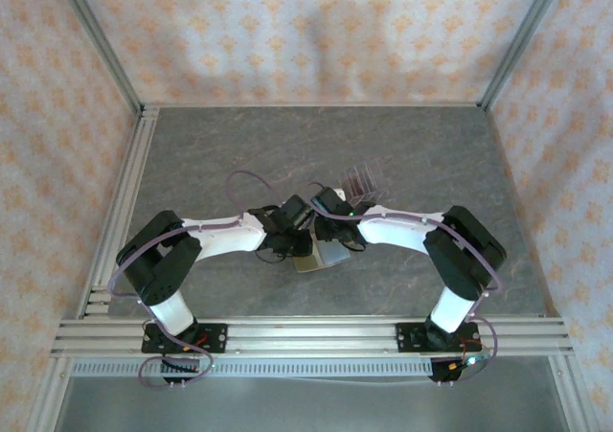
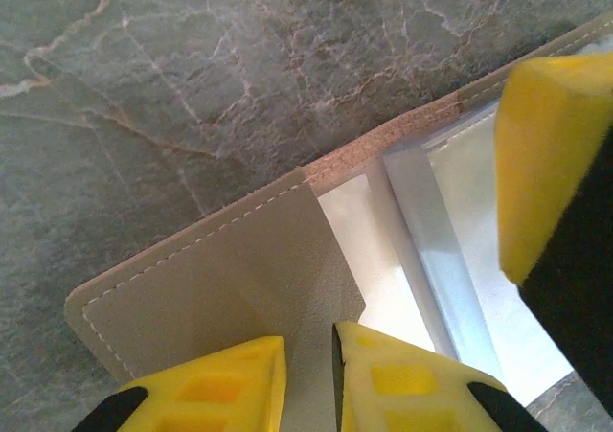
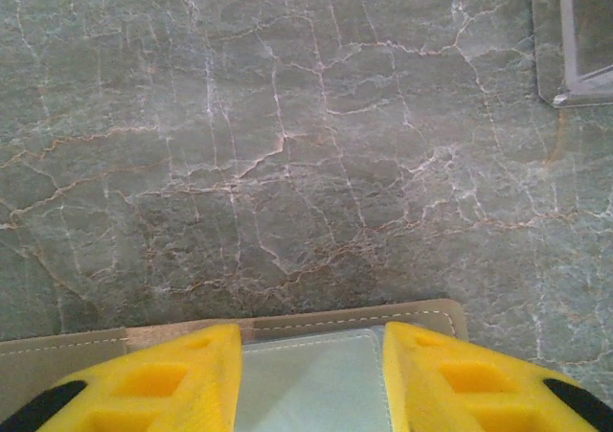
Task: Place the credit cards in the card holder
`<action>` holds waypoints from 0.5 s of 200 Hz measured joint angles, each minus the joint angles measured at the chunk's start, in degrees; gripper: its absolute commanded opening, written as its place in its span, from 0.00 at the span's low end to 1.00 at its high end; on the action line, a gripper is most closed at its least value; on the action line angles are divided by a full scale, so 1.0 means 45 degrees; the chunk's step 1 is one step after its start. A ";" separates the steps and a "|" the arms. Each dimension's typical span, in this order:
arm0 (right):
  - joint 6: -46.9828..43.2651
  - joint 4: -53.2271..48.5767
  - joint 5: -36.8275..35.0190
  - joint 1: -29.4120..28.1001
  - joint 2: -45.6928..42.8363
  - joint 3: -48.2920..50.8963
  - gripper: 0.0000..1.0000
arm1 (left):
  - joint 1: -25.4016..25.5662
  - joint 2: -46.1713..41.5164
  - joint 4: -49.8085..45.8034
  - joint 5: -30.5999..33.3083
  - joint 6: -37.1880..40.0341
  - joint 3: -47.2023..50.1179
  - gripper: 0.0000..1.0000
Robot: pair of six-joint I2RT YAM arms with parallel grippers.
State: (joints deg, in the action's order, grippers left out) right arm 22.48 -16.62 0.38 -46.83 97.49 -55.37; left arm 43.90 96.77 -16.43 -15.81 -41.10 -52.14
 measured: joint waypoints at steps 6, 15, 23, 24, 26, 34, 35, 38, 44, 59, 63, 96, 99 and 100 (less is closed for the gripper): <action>0.0010 0.0000 0.0000 0.0000 0.0044 0.0000 0.43 | 0.0000 -0.0015 0.0000 0.0000 0.0000 0.0024 0.22; 0.0049 0.0034 0.0005 0.0000 0.0112 0.0005 0.43 | 0.0000 -0.0039 -0.0010 0.0000 0.0005 0.0049 0.22; 0.0087 0.0092 0.0010 0.0005 0.0151 0.0034 0.43 | 0.0000 -0.0068 -0.0024 0.0000 0.0005 0.0058 0.22; 0.0087 0.0102 0.0015 0.0010 0.0151 0.0039 0.43 | 0.0000 -0.0068 -0.0029 0.0000 0.0005 0.0058 0.22; 0.0102 0.0131 0.0019 0.0015 0.0160 0.0053 0.43 | 0.0000 -0.0068 -0.0039 0.0005 0.0005 0.0058 0.22; 0.0151 0.0243 0.0063 0.0015 0.0160 0.0141 0.43 | 0.0000 -0.0083 -0.0044 0.0010 0.0005 0.0068 0.22; 0.0160 0.0257 0.0063 0.0015 0.0160 0.0151 0.43 | 0.0000 -0.0087 -0.0044 0.0015 0.0005 0.0073 0.22; 0.0185 0.0291 0.0068 0.0015 0.0160 0.0185 0.43 | 0.0000 -0.0092 -0.0044 0.0015 0.0005 0.0083 0.22; 0.0209 0.0379 0.0112 0.0015 0.0160 0.0272 0.42 | 0.0000 -0.0097 -0.0044 0.0034 0.0005 0.0102 0.22; 0.0287 0.0607 0.0141 0.0015 0.0160 0.0432 0.42 | 0.0000 -0.0131 -0.0044 0.0044 0.0005 0.0126 0.22; 0.0301 0.0661 0.0146 0.0010 0.0160 0.0452 0.41 | 0.0000 -0.0131 -0.0039 0.0049 0.0005 0.0126 0.22; 0.0345 0.0865 0.0102 -0.0019 0.0160 0.0534 0.37 | 0.0000 -0.0141 -0.0049 0.0044 0.0005 0.0126 0.22; 0.0379 0.0874 0.0092 -0.0024 0.0160 0.0539 0.36 | 0.0000 -0.0141 -0.0044 0.0044 0.0005 0.0131 0.22; 0.0374 0.0879 0.0087 -0.0024 0.0160 0.0539 0.36 | 0.0000 -0.0141 -0.0044 0.0044 0.0005 0.0131 0.22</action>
State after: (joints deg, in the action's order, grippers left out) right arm 24.16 -12.67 0.78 -46.94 98.21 -52.95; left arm 43.90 96.14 -16.62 -15.62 -41.08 -51.55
